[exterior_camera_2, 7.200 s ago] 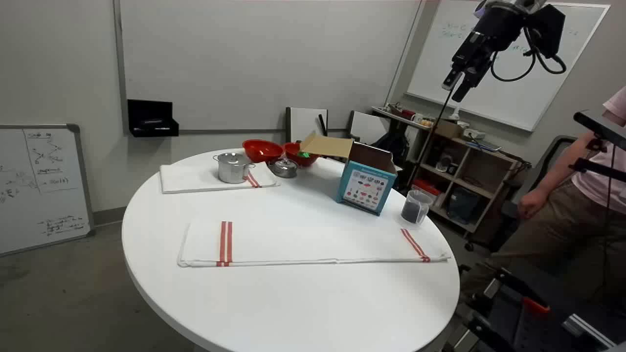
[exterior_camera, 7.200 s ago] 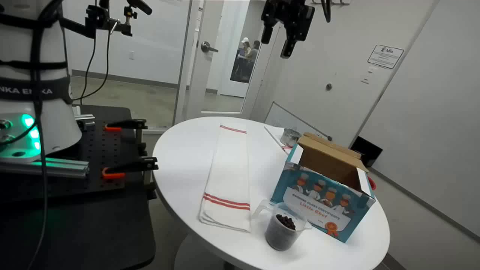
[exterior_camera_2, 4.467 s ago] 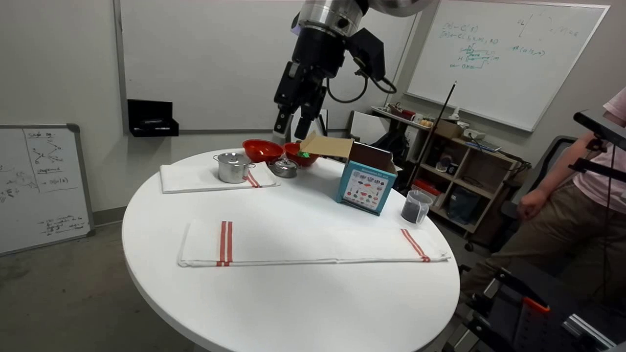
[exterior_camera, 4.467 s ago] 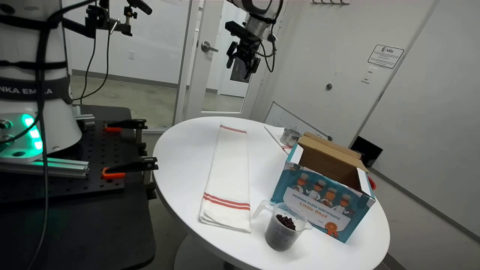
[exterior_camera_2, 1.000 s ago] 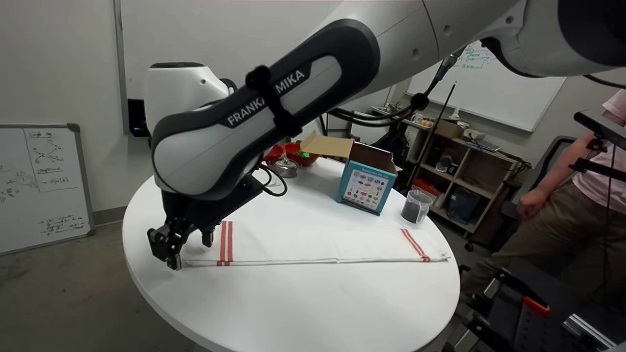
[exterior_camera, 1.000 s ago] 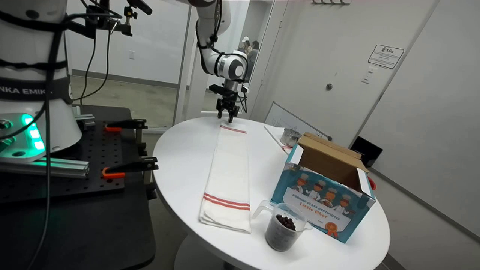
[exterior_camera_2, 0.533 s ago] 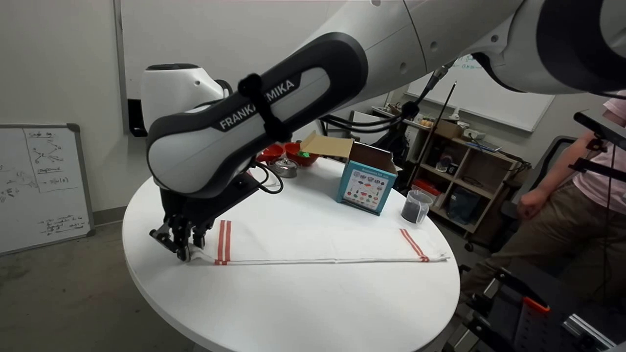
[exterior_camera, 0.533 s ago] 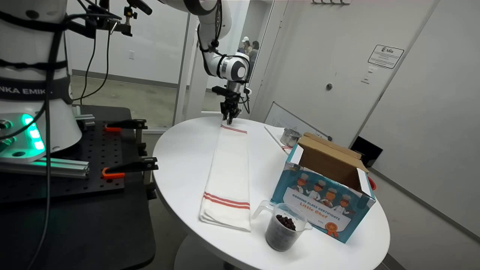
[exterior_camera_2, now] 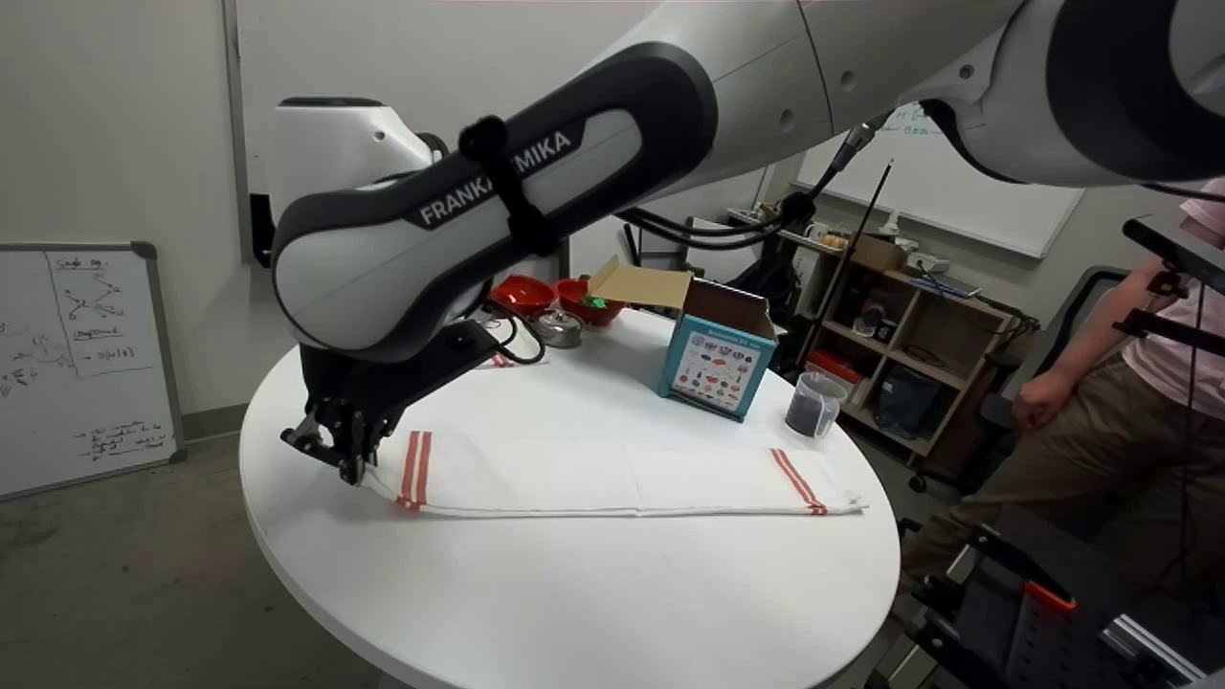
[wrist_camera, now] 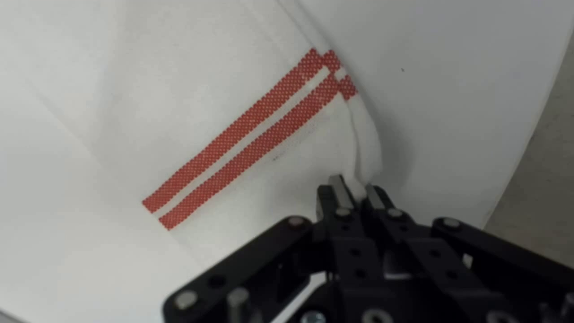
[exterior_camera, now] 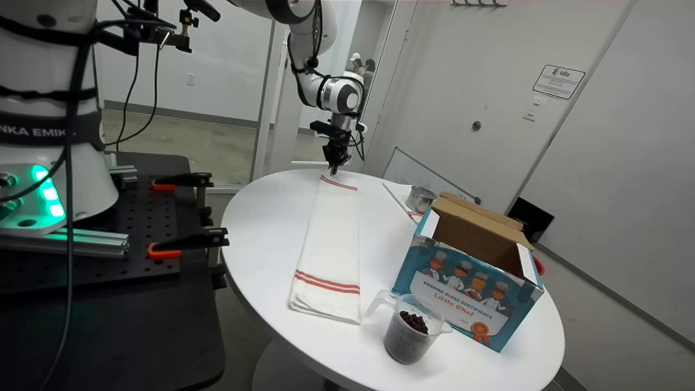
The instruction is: Fold the towel
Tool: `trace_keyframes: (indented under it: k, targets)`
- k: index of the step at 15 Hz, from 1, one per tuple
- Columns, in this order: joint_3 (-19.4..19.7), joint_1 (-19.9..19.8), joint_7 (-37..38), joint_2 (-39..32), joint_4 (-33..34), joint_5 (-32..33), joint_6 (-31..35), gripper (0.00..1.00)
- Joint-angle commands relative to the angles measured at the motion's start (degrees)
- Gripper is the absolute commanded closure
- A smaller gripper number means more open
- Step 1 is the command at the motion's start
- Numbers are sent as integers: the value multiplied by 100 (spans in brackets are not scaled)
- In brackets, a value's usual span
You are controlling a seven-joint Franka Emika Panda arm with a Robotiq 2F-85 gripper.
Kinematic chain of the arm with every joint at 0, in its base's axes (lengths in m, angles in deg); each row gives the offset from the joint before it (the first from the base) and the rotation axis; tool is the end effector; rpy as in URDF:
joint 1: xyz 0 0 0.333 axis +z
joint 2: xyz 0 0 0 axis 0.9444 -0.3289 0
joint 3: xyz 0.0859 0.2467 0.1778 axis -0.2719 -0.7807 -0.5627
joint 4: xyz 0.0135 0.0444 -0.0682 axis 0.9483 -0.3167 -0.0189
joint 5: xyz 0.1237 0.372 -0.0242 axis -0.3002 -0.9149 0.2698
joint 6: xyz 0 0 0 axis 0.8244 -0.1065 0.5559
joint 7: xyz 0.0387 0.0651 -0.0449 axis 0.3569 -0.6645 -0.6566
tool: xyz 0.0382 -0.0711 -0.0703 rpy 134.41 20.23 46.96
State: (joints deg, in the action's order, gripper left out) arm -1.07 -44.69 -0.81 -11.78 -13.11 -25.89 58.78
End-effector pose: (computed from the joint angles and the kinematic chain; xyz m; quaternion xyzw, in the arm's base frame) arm 0.6713 0.3479 0.0830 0.9844 0.1682 0.0139 0.0490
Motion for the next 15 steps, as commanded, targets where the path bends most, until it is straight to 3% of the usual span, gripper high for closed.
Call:
trace_keyframes:
  k: [1,4,10,15]
  targets:
    - [-266,-247,-227,652,-531,-193,190,97]
    - [-436,-487,-170,1159,-937,-345,441,96]
    - [-937,-1282,-252,2456,-2499,-918,1400,96]
    - [-929,-1617,-345,3347,-3792,-1763,2031,96]
